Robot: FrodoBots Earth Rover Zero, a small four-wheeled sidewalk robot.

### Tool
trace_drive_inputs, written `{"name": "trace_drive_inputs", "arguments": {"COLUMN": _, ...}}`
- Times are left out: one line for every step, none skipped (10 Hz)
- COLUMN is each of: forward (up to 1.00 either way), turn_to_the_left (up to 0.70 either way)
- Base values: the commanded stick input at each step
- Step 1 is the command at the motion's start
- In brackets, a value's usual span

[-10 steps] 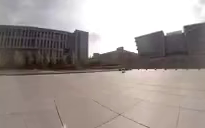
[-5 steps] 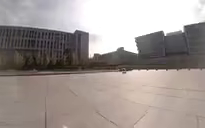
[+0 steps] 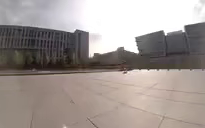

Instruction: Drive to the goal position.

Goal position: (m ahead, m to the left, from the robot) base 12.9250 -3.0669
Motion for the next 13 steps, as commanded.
{"name": "trace_drive_inputs", "arguments": {"forward": 0.70, "turn_to_the_left": -0.35}}
{"name": "trace_drive_inputs", "arguments": {"forward": 0.70, "turn_to_the_left": -0.35}}
{"name": "trace_drive_inputs", "arguments": {"forward": 0.70, "turn_to_the_left": -0.35}}
{"name": "trace_drive_inputs", "arguments": {"forward": 0.70, "turn_to_the_left": -0.35}}
{"name": "trace_drive_inputs", "arguments": {"forward": 0.70, "turn_to_the_left": -0.35}}
{"name": "trace_drive_inputs", "arguments": {"forward": 0.70, "turn_to_the_left": -0.35}}
{"name": "trace_drive_inputs", "arguments": {"forward": 0.70, "turn_to_the_left": -0.33}}
{"name": "trace_drive_inputs", "arguments": {"forward": 0.70, "turn_to_the_left": -0.23}}
{"name": "trace_drive_inputs", "arguments": {"forward": 0.69, "turn_to_the_left": 0.00}}
{"name": "trace_drive_inputs", "arguments": {"forward": 0.62, "turn_to_the_left": 0.00}}
{"name": "trace_drive_inputs", "arguments": {"forward": 0.45, "turn_to_the_left": 0.00}}
{"name": "trace_drive_inputs", "arguments": {"forward": 0.65, "turn_to_the_left": 0.00}}
{"name": "trace_drive_inputs", "arguments": {"forward": 0.65, "turn_to_the_left": 0.00}}
